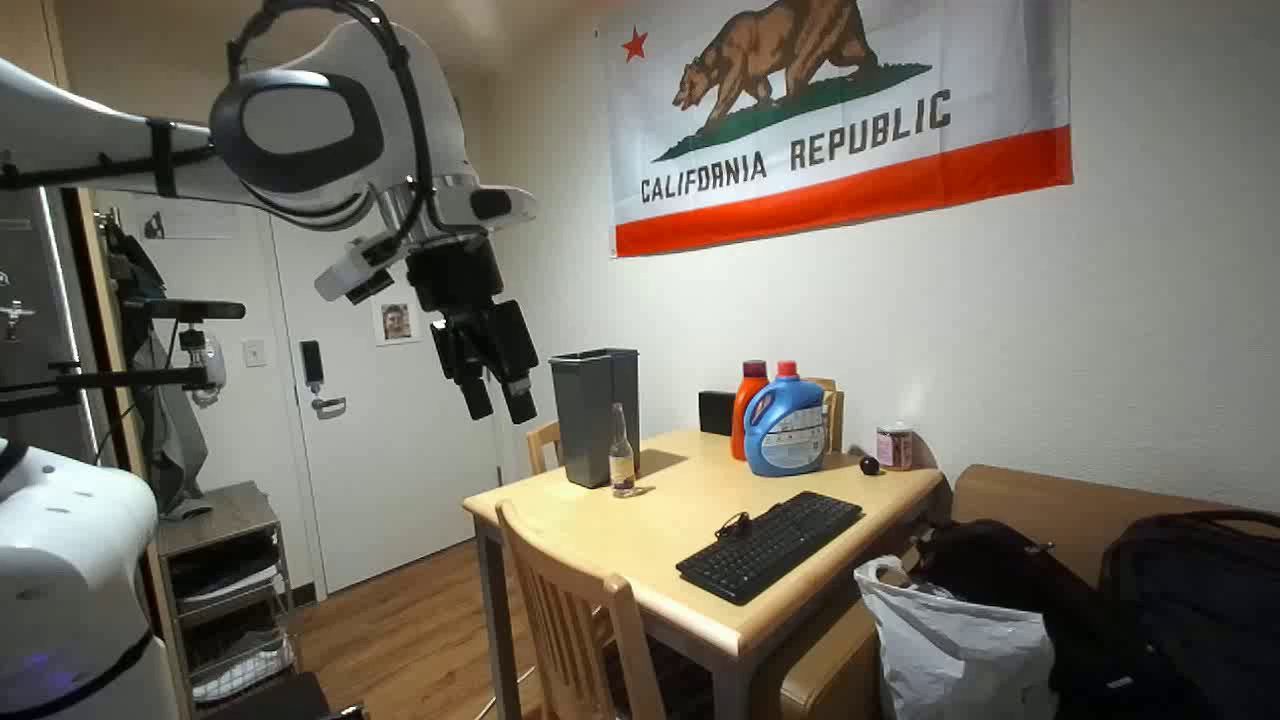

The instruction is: Pull the chair out

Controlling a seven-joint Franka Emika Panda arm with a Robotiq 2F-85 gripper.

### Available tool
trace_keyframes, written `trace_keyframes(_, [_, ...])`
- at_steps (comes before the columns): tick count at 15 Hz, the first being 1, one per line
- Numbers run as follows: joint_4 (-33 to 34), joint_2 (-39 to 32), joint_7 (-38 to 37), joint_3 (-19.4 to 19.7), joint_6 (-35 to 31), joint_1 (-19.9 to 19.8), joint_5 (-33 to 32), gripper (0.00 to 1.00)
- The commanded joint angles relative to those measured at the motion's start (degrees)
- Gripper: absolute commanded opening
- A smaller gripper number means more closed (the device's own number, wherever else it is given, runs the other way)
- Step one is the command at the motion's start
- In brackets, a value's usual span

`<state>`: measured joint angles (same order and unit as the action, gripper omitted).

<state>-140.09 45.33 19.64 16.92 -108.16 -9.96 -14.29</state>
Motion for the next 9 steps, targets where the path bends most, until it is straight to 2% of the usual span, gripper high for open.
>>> trace_keyframes(1, [0.2,0.0,0.0,0.0,0.2,0.1,0.0,1.00])
trace_keyframes(5, [-3.3,-0.8,-5.6,-2.3,-3.2,0.6,1.7,1.00])
trace_keyframes(9, [-9.1,-3.1,-15.4,-5.4,-10.0,1.7,7.4,1.00])
